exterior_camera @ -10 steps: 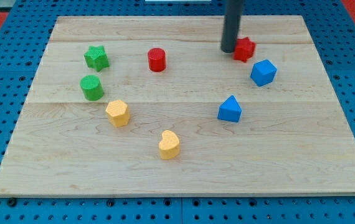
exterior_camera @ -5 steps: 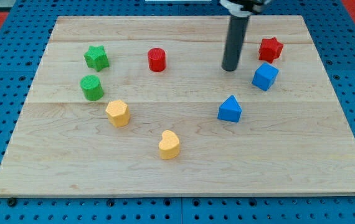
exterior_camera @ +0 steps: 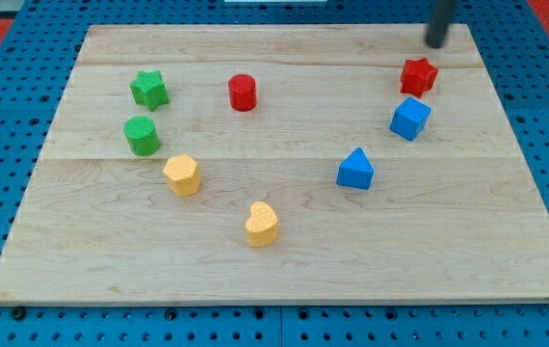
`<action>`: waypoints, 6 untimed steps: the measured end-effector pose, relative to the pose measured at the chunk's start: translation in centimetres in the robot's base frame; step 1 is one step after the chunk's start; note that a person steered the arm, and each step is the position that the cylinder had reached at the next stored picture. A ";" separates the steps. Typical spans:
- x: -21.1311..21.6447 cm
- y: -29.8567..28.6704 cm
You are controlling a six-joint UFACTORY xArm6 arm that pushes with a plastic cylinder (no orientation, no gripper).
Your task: Push the red star above the blue cube
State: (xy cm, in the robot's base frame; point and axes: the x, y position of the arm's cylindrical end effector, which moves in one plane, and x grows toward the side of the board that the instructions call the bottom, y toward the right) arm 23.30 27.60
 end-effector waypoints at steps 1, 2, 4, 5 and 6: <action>0.9 6.6; 3.0 6.3; 3.5 5.0; 3.5 5.2; 3.5 5.2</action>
State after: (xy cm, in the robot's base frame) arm 26.77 32.82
